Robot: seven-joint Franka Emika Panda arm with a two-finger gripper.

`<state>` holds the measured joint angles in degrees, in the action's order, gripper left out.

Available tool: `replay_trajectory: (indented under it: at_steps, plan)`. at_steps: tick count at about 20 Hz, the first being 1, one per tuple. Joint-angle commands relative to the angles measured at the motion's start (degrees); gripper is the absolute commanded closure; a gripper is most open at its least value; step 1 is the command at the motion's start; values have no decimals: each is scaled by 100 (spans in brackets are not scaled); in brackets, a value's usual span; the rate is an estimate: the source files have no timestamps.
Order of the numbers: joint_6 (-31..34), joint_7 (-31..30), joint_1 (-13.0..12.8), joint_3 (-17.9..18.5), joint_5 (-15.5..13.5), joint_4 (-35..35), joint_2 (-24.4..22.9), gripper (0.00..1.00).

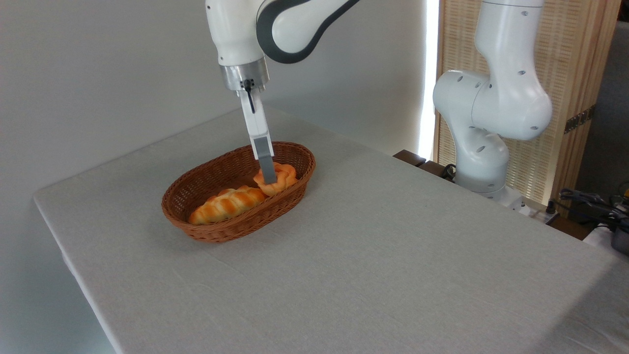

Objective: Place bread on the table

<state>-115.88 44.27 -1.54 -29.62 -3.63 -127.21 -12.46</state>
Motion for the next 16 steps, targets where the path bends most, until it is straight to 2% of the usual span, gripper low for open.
replay_trajectory:
  at_steps: [1,5,10,12,15,16]
  plan:
    - [-31,-216,13,87,-155,511,77,49]
    - [-31,-393,22,245,-261,785,201,49]
    - [144,-314,13,1001,-121,1022,192,48]
    - [206,-104,22,1264,256,1049,200,48]
    - [232,212,22,1520,652,1040,271,48]
    - [328,474,22,1625,1027,1049,367,48]
